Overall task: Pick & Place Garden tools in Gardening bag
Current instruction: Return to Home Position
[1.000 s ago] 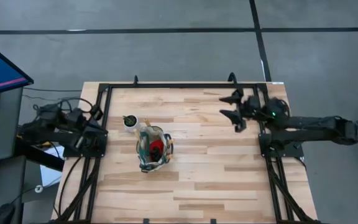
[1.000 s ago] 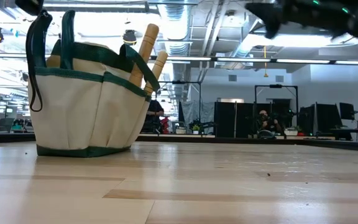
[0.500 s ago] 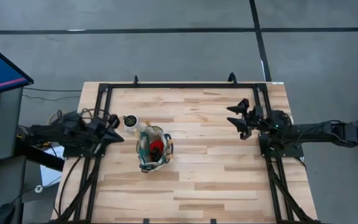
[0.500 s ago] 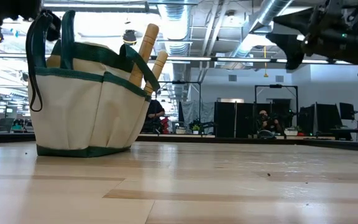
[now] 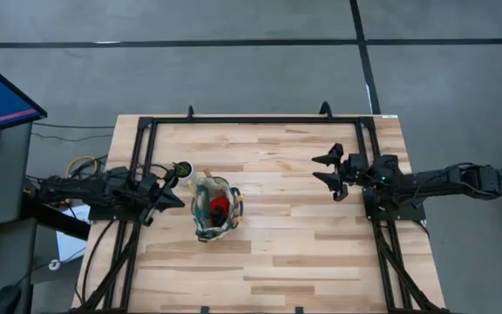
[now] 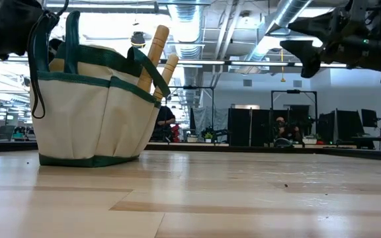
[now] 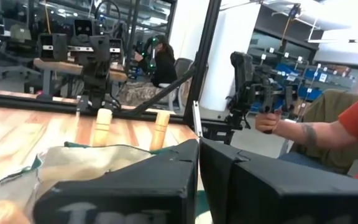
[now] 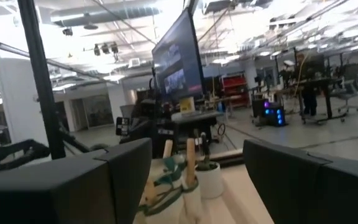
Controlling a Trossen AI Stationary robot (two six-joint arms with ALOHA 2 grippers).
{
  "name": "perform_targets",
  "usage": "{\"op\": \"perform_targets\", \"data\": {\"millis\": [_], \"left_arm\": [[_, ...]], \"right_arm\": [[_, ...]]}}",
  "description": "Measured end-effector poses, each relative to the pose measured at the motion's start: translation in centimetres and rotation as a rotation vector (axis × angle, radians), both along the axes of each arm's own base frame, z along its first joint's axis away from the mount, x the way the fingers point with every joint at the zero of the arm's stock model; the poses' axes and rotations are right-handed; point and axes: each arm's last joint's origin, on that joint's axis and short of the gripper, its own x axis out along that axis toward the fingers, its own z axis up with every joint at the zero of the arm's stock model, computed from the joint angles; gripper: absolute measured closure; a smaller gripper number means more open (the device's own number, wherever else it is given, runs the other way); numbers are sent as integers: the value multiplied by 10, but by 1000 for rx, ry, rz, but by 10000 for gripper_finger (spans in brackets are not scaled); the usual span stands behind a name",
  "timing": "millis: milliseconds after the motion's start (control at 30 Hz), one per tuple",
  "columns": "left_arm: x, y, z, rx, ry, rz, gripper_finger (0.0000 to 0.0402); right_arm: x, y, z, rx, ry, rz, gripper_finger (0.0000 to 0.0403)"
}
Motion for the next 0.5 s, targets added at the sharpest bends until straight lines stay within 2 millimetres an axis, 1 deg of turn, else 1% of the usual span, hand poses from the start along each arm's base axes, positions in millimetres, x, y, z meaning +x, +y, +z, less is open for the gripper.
{"op": "perform_targets", "data": {"millis": [167,333,433,500], "left_arm": [[0,0,0,25,-4,5,399],[1,2,0,44,-10,65,399],[1,2,0,43,-10,69,399],[1,2,0,43,-11,68,399]], "right_arm": [[4,1,-6,29,41,-16,159],[6,-1,-9,46,62,-68,159],[7,0,-7,17,36,-34,159],[6,1,-2,-20,-23,-8,159]]}}
